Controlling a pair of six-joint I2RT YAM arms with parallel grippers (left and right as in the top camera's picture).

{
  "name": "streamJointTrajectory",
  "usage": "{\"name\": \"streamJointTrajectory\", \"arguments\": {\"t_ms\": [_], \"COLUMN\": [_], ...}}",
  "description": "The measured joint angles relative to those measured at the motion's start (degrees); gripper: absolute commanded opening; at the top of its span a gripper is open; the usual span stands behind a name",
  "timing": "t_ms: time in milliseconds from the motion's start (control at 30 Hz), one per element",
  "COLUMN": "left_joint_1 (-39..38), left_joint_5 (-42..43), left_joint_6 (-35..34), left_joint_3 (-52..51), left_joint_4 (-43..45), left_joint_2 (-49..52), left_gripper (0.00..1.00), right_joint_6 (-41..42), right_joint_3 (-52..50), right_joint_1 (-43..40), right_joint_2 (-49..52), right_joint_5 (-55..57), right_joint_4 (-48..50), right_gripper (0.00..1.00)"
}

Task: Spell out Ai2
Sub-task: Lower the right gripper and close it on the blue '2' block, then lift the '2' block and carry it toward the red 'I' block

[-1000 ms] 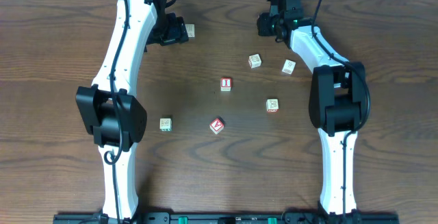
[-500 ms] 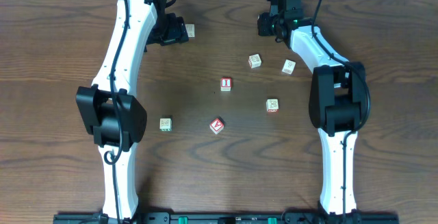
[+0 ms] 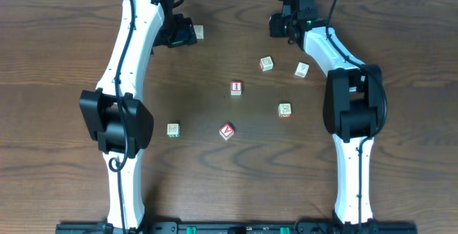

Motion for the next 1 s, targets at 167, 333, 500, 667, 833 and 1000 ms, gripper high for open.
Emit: {"name": "streamJointTrajectory", "arguments": {"t_ms": [167,333,500,667,833,1000], "left_joint_1": [0.0,0.0,0.0,0.0,0.0,0.0], "left_joint_5": [-0.22,-0.42,-0.42,-0.44,-0.72,-1.55], "left_joint_6": [0.0,0.0,0.0,0.0,0.02,0.02], "left_joint_3": [0.0,0.0,0.0,0.0,0.0,0.0], "left_joint_4": [0.04,0.07,0.2,0.26,0.39,0.48], "left_joint_2": [0.0,0.0,0.0,0.0,0.0,0.0], "left_gripper": [0.95,0.95,0.95,0.95,0.95,0.95], "right_joint_6": [0.28,0.5,0.52,0.52,-0.02,-1.03], "right_joint_3": [0.55,2.89,5.64,8.48,12.39,17.22], "right_joint_1": [0.02,0.0,0.0,0.0,0.02,0.57], "right_joint_2": [0.02,0.02,0.02,0.02,0.04,0.04], "right_joint_5": [-0.79,-1.55,-1.97,-2.01,-2.08,-1.33], "right_joint_4": [-0.66,-2.64,-6.16,-10.36,-17.18,-24.5], "right_gripper": [0.28,0.27,0.27,0.18,0.04,0.01]}}
